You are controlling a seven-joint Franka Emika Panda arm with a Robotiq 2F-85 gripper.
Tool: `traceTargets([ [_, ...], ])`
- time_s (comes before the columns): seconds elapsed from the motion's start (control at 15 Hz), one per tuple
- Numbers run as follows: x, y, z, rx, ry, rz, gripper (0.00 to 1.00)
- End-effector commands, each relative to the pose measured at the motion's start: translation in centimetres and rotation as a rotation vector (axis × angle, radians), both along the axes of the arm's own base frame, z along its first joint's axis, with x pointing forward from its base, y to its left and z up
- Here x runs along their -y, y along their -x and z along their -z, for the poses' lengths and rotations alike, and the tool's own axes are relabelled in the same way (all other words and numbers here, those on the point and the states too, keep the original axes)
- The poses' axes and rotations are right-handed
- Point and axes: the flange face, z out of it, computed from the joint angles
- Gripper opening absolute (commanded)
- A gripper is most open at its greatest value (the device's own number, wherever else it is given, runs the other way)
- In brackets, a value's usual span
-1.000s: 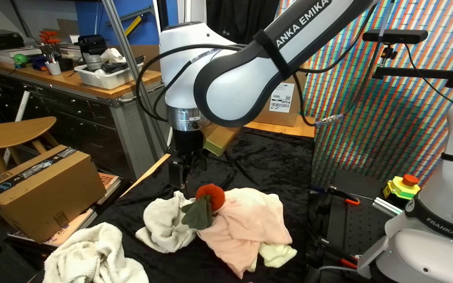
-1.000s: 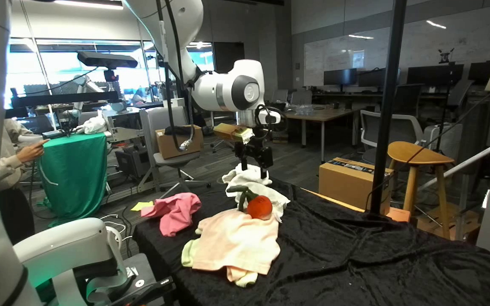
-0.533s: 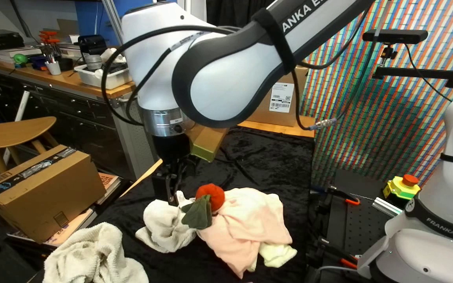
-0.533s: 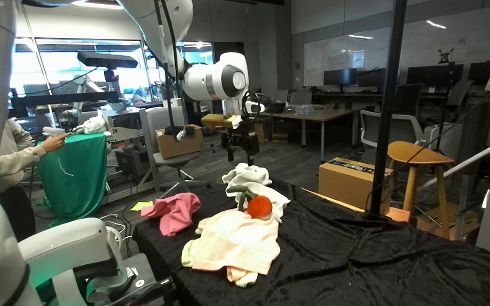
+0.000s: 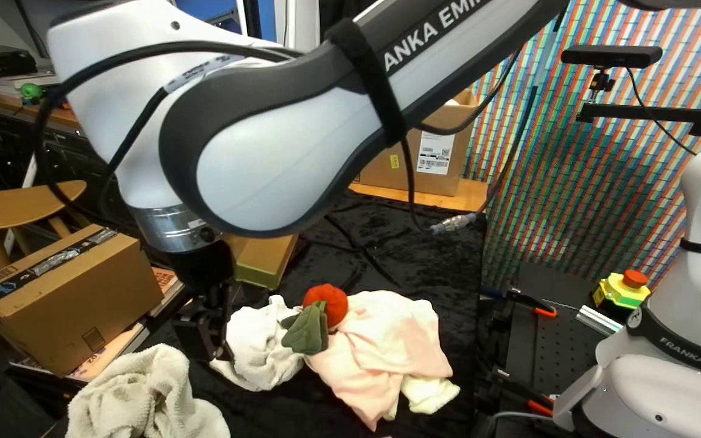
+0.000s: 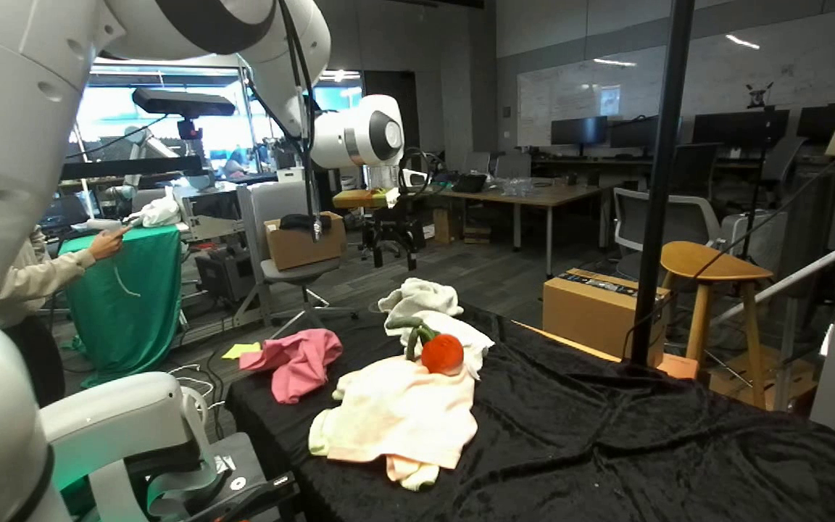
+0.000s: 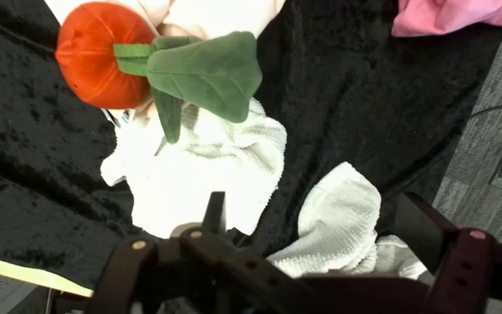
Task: Put the green towel, the peach shirt, the turnip plushie, the white towel and the pink shirt in the center, respectively
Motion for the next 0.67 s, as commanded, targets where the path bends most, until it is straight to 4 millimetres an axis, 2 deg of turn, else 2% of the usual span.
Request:
traceTargets([
  [0.0, -3.2, -1.3, 0.4, 0.019, -0.004, -0.026, 1.00],
  [0.27, -6.1, -1.6, 1.3, 0.034, -0.050, -0.030, 1.00],
  [0.6, -8.7, -2.5, 2.2, 0.080, -0.094, 0.004, 1.00],
])
